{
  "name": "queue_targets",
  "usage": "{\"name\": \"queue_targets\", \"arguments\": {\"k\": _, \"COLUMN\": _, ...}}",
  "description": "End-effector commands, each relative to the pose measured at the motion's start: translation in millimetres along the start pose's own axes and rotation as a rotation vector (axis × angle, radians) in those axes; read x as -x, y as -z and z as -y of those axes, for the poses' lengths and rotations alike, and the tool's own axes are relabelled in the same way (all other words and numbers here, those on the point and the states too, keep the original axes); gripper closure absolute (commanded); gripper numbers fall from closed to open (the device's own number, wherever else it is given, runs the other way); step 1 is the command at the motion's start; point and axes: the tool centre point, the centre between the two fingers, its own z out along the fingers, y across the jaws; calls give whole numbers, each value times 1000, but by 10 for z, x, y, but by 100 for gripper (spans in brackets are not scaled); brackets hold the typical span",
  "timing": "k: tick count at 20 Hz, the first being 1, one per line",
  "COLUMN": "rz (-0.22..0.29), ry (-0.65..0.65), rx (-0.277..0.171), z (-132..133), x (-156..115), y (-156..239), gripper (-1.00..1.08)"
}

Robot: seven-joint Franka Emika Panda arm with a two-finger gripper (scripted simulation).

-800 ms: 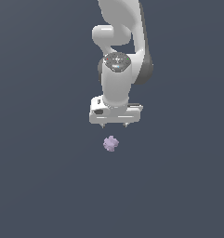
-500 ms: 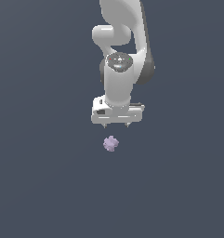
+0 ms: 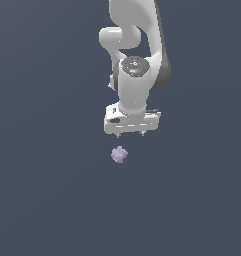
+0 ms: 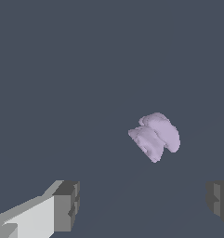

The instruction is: Pick up the object and move it to a goal position.

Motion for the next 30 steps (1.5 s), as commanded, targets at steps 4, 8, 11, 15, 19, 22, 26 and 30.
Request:
{"name": "queue_targets", "arguments": {"k": 4, "rz": 0, "ry": 34, "rx": 2, "z": -27, "x": -12, "y": -38, "gripper": -92}}
{"name": "queue_targets", "arguments": {"k": 8, "rz": 1, "ry": 84, "rx": 5, "z": -65, "x": -29, "y": -93, "gripper": -92}}
{"name": "queue_targets", "arguments": {"k": 11, "rz": 1, "ry": 135, "rx": 8, "z": -102, "x": -47, "y": -150, "gripper": -92}}
{"name": "queue_targets", "arguments": {"k": 15, "rz": 2, "ry": 222, "rx": 12, "z": -166, "x": -74, "y": -245, "gripper": -92}}
{"name": "queue_targets", "arguments": {"k": 19, "rz": 3, "ry": 324, "rx": 15, "z": -239, "x": -103, "y": -358, "gripper": -92}}
{"name": "queue_targets", "arguments": {"k": 22, "rz": 4, "ry": 401, "rx": 17, "z": -294, "x": -123, "y": -445, "gripper": -92}}
{"name": "queue_targets", "arguments": {"k": 26, "rz": 5, "ry": 502, "rx": 19, "z": -365, "x": -147, "y": -558, "gripper": -92}}
{"name": "queue_targets", "arguments": {"k": 30, "rz": 6, "ry": 586, "rx": 20, "z": -422, "x": -165, "y": -652, "gripper": -92}}
